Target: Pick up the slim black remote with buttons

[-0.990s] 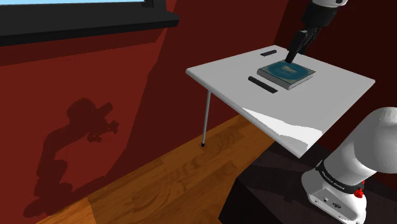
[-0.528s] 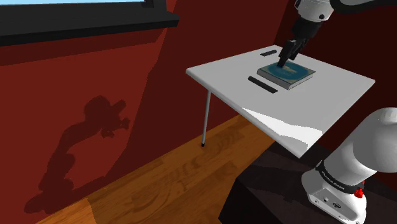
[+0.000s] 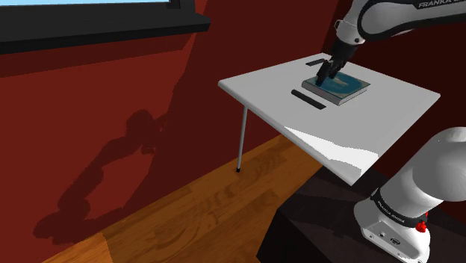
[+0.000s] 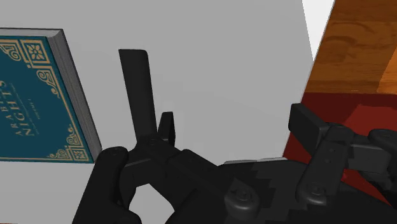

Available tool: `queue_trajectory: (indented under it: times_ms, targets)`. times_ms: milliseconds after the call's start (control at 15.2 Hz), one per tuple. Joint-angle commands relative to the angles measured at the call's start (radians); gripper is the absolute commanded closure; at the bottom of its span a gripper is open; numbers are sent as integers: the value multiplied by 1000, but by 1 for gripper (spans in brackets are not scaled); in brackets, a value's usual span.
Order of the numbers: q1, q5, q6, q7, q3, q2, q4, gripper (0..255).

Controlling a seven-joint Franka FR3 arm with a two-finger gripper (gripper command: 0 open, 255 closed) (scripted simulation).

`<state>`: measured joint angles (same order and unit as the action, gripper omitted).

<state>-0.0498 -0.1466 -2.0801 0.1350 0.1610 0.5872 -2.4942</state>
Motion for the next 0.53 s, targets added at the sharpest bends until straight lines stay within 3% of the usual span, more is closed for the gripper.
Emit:
queue_trajectory:
  times_ms: [0, 462]
  targets:
    - [-6, -1, -71, 22, 31, -64, 6, 0]
    - [-9, 47, -286, 126, 143, -300, 56, 0]
